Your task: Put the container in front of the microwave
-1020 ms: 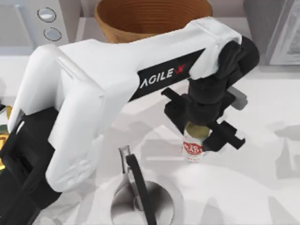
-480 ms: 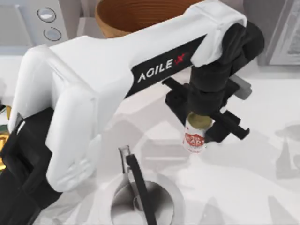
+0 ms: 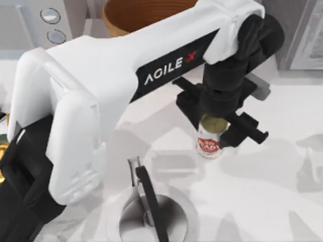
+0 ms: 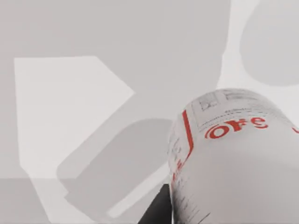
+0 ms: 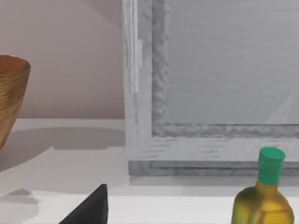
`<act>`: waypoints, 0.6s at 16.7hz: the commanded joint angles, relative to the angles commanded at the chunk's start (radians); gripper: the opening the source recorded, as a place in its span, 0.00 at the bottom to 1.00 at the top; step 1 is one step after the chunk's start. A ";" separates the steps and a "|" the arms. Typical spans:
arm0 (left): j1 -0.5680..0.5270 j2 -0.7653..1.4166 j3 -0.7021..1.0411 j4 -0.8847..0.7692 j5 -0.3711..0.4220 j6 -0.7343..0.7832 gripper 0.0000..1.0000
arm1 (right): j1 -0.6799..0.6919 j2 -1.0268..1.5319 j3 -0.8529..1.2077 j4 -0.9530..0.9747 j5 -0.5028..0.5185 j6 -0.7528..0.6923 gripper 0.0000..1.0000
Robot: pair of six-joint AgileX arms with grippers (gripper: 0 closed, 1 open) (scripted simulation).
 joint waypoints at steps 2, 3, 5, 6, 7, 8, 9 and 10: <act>0.053 -0.030 0.017 0.003 -0.007 0.014 0.00 | 0.000 0.000 0.000 0.000 0.000 0.000 1.00; 0.096 -0.052 0.030 0.006 -0.012 0.025 0.00 | 0.000 0.000 0.000 0.000 0.000 0.000 1.00; 0.212 -0.105 0.058 0.015 -0.023 0.053 0.00 | 0.000 0.000 0.000 0.000 0.000 0.000 1.00; 0.282 -0.134 0.071 0.020 -0.029 0.071 0.00 | 0.000 0.000 0.000 0.000 0.000 0.000 1.00; 0.359 -0.162 0.082 0.026 -0.034 0.091 0.00 | 0.000 0.000 0.000 0.000 0.000 0.000 1.00; 0.441 -0.189 0.090 0.031 -0.037 0.113 0.00 | 0.000 0.000 0.000 0.000 0.000 0.000 1.00; 0.527 -0.214 0.095 0.037 -0.039 0.137 0.00 | 0.000 0.000 0.000 0.000 0.000 0.000 1.00; 0.615 -0.235 0.097 0.043 -0.039 0.161 0.00 | 0.000 0.000 0.000 0.000 0.000 0.000 1.00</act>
